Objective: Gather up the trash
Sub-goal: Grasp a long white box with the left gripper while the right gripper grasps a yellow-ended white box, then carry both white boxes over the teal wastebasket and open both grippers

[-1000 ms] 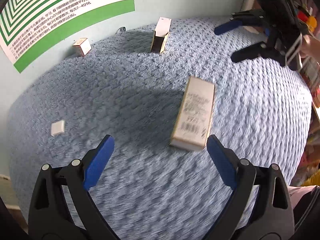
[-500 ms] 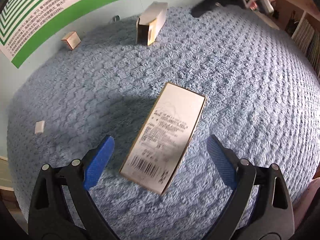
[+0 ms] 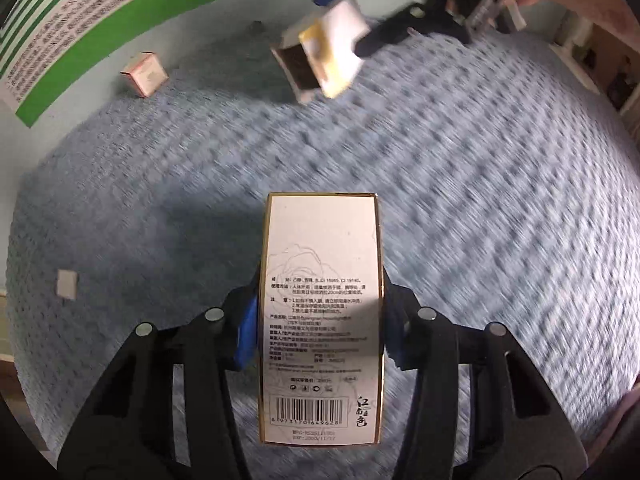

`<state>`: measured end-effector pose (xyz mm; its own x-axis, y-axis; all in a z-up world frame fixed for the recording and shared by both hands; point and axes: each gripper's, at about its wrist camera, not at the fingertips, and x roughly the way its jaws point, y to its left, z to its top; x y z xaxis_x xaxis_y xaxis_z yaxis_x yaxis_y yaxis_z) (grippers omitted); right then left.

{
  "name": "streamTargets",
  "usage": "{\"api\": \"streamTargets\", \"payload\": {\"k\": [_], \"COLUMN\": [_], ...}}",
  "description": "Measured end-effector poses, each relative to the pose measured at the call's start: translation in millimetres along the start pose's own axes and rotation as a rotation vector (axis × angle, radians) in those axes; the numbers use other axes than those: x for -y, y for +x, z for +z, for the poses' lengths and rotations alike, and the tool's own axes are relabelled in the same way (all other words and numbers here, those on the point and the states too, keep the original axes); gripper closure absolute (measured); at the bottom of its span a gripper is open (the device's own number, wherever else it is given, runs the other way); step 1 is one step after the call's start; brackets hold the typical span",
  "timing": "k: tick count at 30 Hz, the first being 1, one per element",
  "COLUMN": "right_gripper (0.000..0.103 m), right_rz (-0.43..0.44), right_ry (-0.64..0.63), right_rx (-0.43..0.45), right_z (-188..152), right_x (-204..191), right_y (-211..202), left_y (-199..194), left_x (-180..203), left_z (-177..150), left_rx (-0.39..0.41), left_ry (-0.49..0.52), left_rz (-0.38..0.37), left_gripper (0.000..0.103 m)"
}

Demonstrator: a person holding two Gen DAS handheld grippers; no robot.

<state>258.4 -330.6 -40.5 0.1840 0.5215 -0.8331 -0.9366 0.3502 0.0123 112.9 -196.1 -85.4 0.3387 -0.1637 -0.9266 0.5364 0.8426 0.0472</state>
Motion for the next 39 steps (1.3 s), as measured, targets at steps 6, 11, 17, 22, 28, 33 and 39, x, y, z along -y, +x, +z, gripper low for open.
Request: {"api": "streamTargets", "payload": {"k": [6,11,17,22,28,33,39], "right_gripper": [0.015,0.013,0.006,0.006,0.022,0.041,0.041], "right_rz": [-0.01,-0.008,0.05,0.026,0.075,0.011,-0.018], "right_ry": [-0.033,-0.091,-0.101,-0.156,-0.032,-0.012,-0.023], "right_rx": [-0.04,-0.07,-0.074,-0.144,-0.079,-0.03,0.018], "right_z": [4,6,5,0,6,22,49], "right_x": [12,10,11,8,17,13,-2], "right_y": [19,33,46,71,69,46,-3], "left_y": [7,16,32,52,61,43,1], "left_x": [-30,-43,-59,-71,-84,-80,-84], "left_z": [19,25,35,38,45,44,44], "left_rx": [0.018,0.01,0.009,-0.014,-0.004,0.023,0.072], "left_ry": [-0.051,-0.054,-0.071,-0.094,-0.123,-0.121,-0.112], "left_rz": [0.025,0.03,0.035,0.04,0.015,0.014,0.052], "left_gripper": [0.056,0.056,0.054,0.054,0.056,0.057,0.056]}}
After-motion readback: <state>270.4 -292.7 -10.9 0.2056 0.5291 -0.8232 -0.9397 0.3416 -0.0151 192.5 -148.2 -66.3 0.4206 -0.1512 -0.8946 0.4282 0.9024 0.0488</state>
